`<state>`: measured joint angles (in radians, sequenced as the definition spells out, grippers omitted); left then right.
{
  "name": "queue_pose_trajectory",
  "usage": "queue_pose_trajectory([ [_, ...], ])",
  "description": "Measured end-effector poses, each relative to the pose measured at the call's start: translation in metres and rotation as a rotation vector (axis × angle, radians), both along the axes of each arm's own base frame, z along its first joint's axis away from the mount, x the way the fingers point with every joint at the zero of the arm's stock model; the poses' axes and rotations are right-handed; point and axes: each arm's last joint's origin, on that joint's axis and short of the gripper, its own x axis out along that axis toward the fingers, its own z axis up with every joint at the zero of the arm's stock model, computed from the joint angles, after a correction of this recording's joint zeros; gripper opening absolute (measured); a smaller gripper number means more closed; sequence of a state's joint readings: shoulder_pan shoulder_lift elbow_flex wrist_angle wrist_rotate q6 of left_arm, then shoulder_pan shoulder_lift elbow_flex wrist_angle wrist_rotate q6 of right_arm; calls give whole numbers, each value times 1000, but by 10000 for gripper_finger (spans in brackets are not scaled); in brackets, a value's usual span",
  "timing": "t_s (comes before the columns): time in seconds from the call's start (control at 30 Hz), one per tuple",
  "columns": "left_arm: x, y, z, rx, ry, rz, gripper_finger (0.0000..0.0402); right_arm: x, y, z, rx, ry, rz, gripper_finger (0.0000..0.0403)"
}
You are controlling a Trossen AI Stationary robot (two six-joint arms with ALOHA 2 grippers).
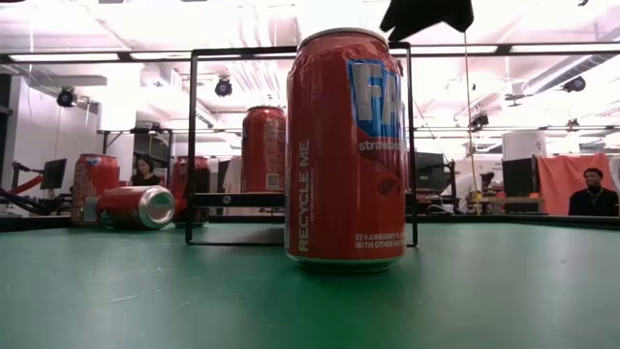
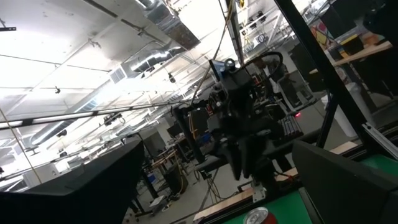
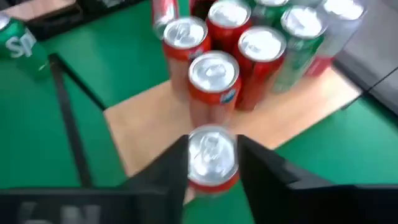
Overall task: Place canned beverage on shelf
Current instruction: Put the orange soda can on the shelf and aligned with the other orange soda can
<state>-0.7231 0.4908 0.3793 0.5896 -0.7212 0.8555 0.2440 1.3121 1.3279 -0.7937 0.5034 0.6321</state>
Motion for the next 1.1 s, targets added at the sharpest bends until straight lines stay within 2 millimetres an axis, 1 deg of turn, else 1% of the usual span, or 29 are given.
queue_pose_trajectory([
  [0.1,0,0,3,-9,-6,-2,394,-1,2,0,62,68,10,36],
  [0.13,0,0,3,-12,-6,-3,394,0,3,-3,77,88,15,23],
  [0.17,1,0,4,-14,-6,-3,394,1,4,-6,95,105,16,19],
  [0.27,2,-2,3,-7,2,-3,394,5,7,-22,148,169,11,13],
  [0.37,2,-2,3,-1,6,-2,394,9,9,-37,141,223,5,9],
  [0.47,3,-3,3,0,7,-1,394,14,10,-48,130,262,2,9],
  [0.9,3,-2,3,0,5,0,394,29,5,-65,71,311,15,9],
  [1.1,3,-2,3,0,5,0,394,37,6,-65,47,280,60,9],
])
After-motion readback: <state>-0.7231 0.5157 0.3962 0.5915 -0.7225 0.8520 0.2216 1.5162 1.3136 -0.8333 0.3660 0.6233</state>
